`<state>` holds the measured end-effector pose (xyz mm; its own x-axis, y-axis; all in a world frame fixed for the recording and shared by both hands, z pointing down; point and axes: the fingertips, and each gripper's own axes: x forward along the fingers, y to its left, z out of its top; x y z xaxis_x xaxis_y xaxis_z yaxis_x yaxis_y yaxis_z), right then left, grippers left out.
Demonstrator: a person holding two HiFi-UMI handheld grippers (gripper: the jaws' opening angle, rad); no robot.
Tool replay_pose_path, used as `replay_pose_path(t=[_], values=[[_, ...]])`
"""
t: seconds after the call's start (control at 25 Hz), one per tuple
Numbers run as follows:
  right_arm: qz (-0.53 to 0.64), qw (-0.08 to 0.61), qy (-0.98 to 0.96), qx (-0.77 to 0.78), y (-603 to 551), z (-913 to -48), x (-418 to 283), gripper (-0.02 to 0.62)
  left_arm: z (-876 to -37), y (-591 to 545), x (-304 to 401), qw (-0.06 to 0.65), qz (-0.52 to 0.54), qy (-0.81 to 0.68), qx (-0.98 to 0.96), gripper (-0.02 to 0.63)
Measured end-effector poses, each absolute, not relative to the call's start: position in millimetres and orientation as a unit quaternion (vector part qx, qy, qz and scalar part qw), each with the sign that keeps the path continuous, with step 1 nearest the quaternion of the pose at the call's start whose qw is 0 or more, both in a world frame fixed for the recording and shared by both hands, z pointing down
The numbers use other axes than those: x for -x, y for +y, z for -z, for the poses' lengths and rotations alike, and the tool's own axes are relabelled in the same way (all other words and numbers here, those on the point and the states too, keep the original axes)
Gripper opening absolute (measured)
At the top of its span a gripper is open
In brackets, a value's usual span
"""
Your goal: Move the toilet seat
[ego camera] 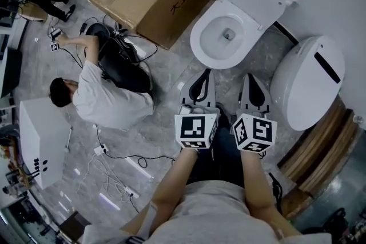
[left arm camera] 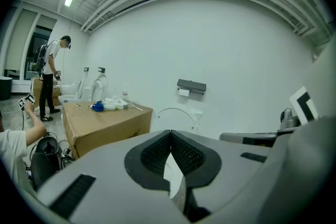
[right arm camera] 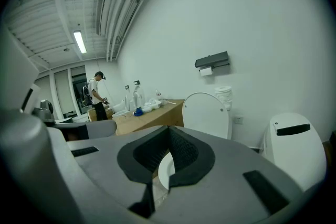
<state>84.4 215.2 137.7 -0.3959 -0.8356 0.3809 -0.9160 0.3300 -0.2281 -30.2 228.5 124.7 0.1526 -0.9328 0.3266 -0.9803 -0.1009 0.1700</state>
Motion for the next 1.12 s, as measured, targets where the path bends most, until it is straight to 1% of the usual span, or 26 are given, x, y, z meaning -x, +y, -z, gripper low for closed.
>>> replay_pose_path(t=[0.24,0.64,1.12], values=[[-0.208,0.103,-0.817,-0.528,185,-142,-84,0.017,-125,198,32,0.178,-0.063,-0.659,-0.728,0.014],[-0.218,0.106,-0.819,-0.519,160,-153,-74,0.017,-139,183,47,0.188,-0.076,-0.672,-0.712,0.014],[-0.228,0.117,-0.806,-0.533,129,-166,-53,0.017,-162,153,71,0.221,-0.083,-0.66,-0.713,0.014]])
